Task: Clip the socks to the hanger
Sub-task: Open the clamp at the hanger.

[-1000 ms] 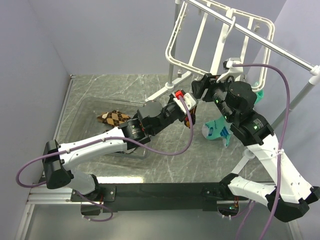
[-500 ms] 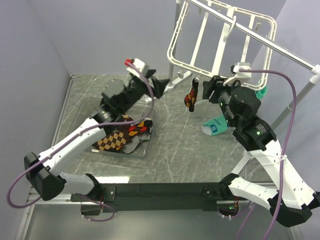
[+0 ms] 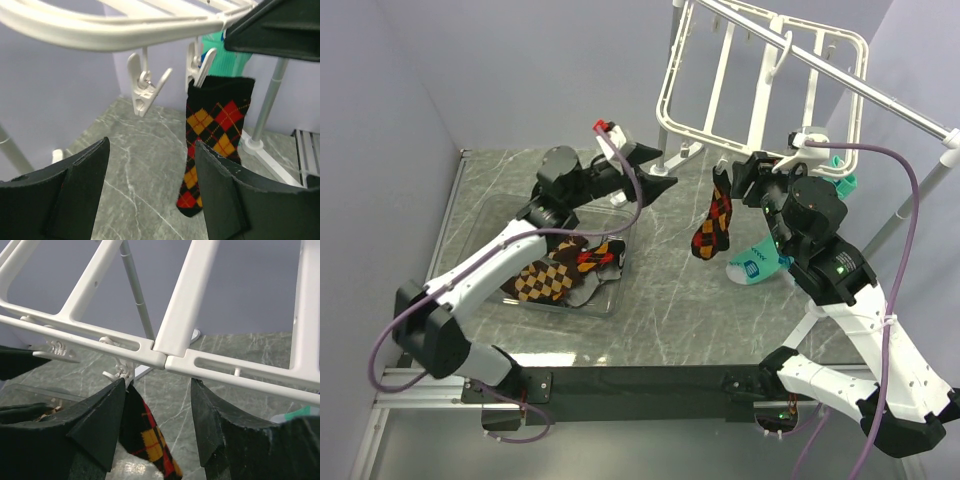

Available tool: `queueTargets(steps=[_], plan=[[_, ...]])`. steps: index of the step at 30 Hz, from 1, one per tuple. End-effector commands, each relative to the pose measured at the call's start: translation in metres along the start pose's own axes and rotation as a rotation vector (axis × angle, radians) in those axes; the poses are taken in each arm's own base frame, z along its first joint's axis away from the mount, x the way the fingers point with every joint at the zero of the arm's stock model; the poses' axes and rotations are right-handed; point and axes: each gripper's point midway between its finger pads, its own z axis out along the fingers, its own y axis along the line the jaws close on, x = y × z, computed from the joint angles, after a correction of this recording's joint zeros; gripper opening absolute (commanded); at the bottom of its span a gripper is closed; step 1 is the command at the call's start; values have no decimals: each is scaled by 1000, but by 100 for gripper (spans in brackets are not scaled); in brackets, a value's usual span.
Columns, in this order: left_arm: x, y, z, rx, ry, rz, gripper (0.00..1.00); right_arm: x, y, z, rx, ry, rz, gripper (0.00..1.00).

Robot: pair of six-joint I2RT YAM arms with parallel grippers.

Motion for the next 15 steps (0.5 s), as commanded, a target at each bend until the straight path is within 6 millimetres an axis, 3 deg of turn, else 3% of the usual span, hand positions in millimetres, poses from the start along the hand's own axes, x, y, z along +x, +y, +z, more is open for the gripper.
queueTargets(steps=[1, 6, 15], plan=[[-22, -11, 14, 146, -73, 57, 73, -17, -6, -4, 18, -59, 11, 61], [-26, -11, 27, 179, -119, 15, 71, -17, -5, -5, 6, -59, 12, 61], [-39, -14, 28, 198, -202, 0, 69, -14, -4, -3, 1, -51, 11, 61]])
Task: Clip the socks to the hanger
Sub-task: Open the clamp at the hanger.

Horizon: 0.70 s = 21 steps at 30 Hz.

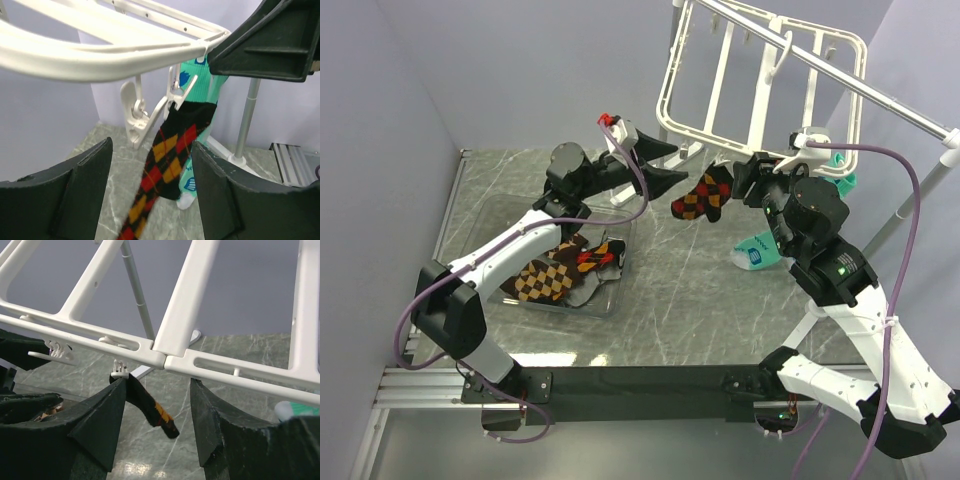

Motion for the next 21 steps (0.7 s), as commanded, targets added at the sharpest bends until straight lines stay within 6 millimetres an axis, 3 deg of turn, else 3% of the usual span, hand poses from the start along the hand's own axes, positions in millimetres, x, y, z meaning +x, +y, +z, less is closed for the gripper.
queueTargets(steps=[1, 11, 21], plan=[[-44, -10, 3, 49, -121, 55, 69, -12, -3, -1, 5, -47, 12, 61], [-46, -9, 16, 85, -115, 44, 56, -14, -2, -1, 1, -46, 13, 61], [-30, -10, 25, 127, -61, 49, 62, -15, 1, 0, -13, -44, 13, 60]])
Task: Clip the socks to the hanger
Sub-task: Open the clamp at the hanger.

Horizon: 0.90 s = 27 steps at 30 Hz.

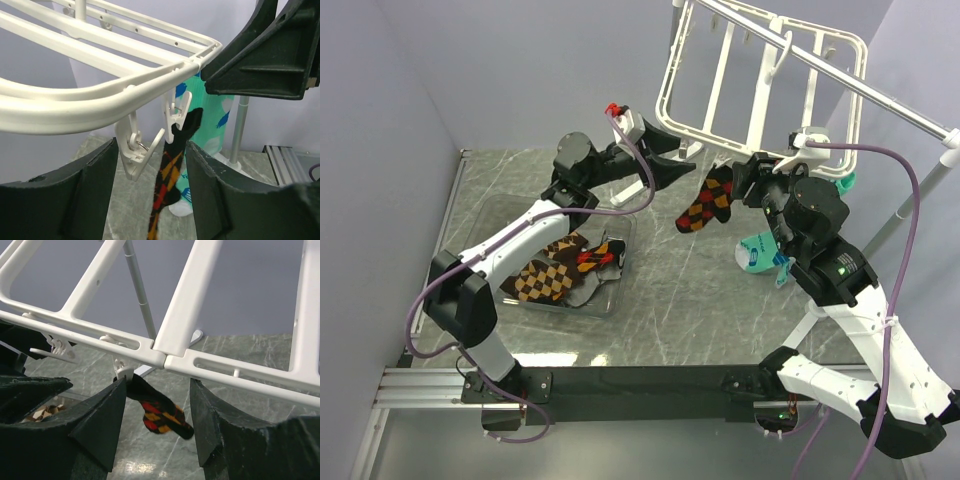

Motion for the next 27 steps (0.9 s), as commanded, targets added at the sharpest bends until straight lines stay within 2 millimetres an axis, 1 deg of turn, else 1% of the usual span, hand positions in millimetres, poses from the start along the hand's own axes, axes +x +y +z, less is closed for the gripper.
queueTargets(steps=[1, 3, 6, 7, 10, 12, 17, 18, 19, 21, 22, 23, 24, 25, 26, 27], plan=[[-14, -10, 7, 72, -17, 41, 61, -16, -1, -1, 1, -48, 13, 60], [-12, -11, 7, 79, -13, 40, 59, -16, -1, 0, 2, -47, 14, 60], [-11, -12, 7, 89, -14, 46, 52, -17, -1, 0, 2, -50, 12, 60], [-11, -11, 7, 87, -17, 48, 43, -17, -1, 0, 2, -49, 10, 60], [-9, -8, 9, 75, -13, 40, 33, -17, -2, 0, 3, -50, 11, 60], [-6, -5, 9, 63, -8, 37, 30, -16, 0, 1, -1, -47, 9, 60], [-8, 5, 8, -10, -25, 19, 19, -17, 6, -1, -31, -34, 19, 60], [-14, 5, 7, -27, -38, 23, 17, -18, 7, -2, -40, -33, 22, 60], [-15, 4, 7, -42, -43, 23, 14, -22, 11, -4, -61, -36, 35, 60], [-20, 6, 2, -102, -66, 30, 12, -25, 13, -9, -82, -28, 49, 61], [-21, 1, 3, -116, -78, 31, 10, -30, 18, -13, -107, -33, 70, 63], [-13, -1, 0, -135, -68, 36, 9, -32, 18, -18, -120, -31, 78, 63], [-22, -2, -3, -174, -91, 51, 9, -33, 19, -21, -132, -31, 85, 64], [-24, -11, 0, -172, -103, 58, 8, -37, 22, -25, -149, -35, 100, 64], [-22, -14, -3, -185, -101, 71, 6, -38, 25, -30, -180, -31, 106, 64], [-23, -11, -4, -228, -110, 70, 6, -39, 27, -33, -194, -31, 111, 64]])
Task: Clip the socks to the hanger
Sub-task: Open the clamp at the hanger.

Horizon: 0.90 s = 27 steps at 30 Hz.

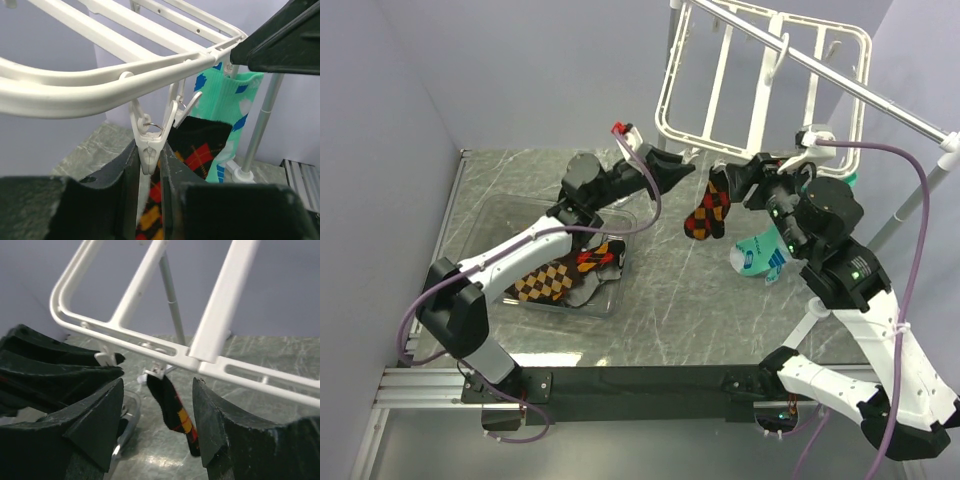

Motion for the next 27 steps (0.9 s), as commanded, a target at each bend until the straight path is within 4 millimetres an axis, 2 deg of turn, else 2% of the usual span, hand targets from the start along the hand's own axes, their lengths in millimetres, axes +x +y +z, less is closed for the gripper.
queueTargets(steps=[1, 6, 9, 10, 11, 13, 14, 16, 18, 22, 27], plan=[[-46, -16, -3, -77, -130, 75, 5, -32, 14, -24, -97, -58, 74, 64], [-47, -20, -8, -190, -164, 44, 4, -34, 42, -35, -252, -39, 113, 64], [-49, -23, -9, -269, -192, 31, 5, -28, 48, -32, -279, -15, 130, 64], [-48, -31, -7, -275, -192, 34, 5, -24, 50, -29, -282, -2, 136, 64], [-48, -24, -8, -341, -192, 29, 4, -23, 51, -28, -286, 0, 142, 64], [-45, -29, -6, -375, -185, 30, 5, -20, 57, -29, -320, 8, 157, 64], [-42, -23, -8, -430, -185, 25, 5, -24, 60, -30, -338, -12, 167, 64], [-39, -28, -7, -456, -189, 33, 5, -23, 66, -33, -372, -15, 184, 64], [-36, -25, -9, -514, -189, 37, 4, -25, 69, -33, -387, -21, 195, 64], [-33, -37, -7, -559, -209, 67, 4, -20, 73, -27, -396, 5, 196, 64], [-26, -44, -11, -646, -227, 105, 4, -17, 72, -20, -371, 16, 201, 64]])
